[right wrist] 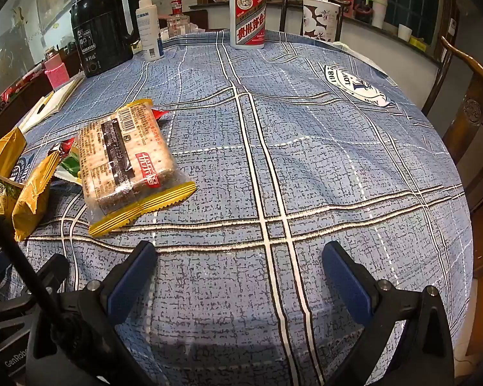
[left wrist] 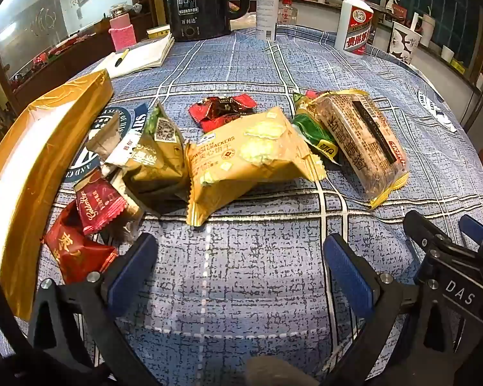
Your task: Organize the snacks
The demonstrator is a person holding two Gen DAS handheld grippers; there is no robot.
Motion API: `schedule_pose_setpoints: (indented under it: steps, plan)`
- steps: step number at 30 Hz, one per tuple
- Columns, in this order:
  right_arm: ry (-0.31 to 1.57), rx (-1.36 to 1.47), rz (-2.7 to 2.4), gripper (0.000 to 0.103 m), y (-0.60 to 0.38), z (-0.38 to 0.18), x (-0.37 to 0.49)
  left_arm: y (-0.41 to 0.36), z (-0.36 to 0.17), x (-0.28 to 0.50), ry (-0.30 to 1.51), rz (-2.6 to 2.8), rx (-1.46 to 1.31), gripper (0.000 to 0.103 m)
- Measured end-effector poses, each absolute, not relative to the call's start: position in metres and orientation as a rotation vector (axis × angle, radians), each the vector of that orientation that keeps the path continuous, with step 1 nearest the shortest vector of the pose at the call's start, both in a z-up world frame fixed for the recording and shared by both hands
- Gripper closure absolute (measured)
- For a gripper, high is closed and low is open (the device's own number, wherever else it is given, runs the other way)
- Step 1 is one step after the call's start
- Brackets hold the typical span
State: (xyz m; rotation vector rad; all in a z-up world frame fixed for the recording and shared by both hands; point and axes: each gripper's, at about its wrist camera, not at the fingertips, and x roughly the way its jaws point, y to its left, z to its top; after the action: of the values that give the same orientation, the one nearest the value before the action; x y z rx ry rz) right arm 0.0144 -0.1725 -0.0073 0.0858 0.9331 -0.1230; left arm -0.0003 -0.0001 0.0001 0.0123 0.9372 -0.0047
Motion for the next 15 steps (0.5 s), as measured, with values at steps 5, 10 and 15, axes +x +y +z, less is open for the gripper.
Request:
schedule_pose_setpoints:
  steps: [5, 10, 15]
  plan:
    - [0.938, 0.084, -0.124, 0.0, -0.1724, -0.0072, 0.0146, 0.0004, 0.0004, -0.0001, 0.951, -0.007, 0.007, 0.0]
    - [0.937, 0.084, -0.124, 0.0, -0.1724, -0.0072, 0.0145, 0.0014, 0.0021, -0.0005, 0.948, -0.007, 0.008, 0.0]
    - [0.936, 0.084, -0.124, 0.0, -0.1724, -0.0072, 0.0145, -0.0002, -0.0003, -0.0003, 0.95, -0.006, 0.01, 0.0]
